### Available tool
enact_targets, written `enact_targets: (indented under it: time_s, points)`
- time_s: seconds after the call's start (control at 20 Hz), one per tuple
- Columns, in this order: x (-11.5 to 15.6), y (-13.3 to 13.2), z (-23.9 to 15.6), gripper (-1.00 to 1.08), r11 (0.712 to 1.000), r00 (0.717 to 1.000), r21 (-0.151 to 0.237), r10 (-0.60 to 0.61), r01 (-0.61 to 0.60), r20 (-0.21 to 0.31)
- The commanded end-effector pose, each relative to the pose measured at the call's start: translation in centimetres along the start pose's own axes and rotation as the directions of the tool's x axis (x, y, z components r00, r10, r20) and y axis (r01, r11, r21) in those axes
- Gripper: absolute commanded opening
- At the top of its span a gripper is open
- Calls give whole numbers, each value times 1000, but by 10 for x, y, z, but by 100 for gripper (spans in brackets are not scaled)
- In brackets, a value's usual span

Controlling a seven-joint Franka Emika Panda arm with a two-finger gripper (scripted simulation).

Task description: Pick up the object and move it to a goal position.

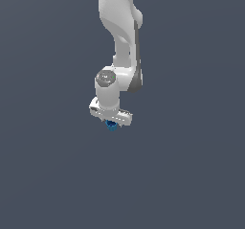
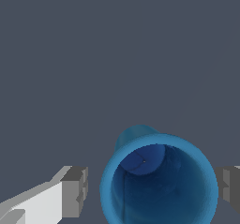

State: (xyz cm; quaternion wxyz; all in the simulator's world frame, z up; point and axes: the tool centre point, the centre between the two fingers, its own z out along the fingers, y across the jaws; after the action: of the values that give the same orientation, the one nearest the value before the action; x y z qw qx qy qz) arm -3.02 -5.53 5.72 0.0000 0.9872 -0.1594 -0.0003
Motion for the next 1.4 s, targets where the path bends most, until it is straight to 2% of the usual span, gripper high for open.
enact_targets:
  time_s: [0.0, 0.25, 0.3, 0.95, 1.15, 1.35]
  points:
    - [0, 0, 10, 100, 1000, 1000, 0, 1, -1, 0]
    - [1, 0, 17, 100, 1000, 1000, 0, 2, -2, -1]
    - [1, 0, 17, -100, 1000, 1000, 0, 2, -2, -1]
    - [5, -1, 12, -100, 1000, 1000, 1, 7, -7, -12]
    - [22, 0, -5, -100, 999, 998, 5, 32, -32, -60]
    - [48, 1, -36, -100, 997, 987, 13, 74, -73, -141]
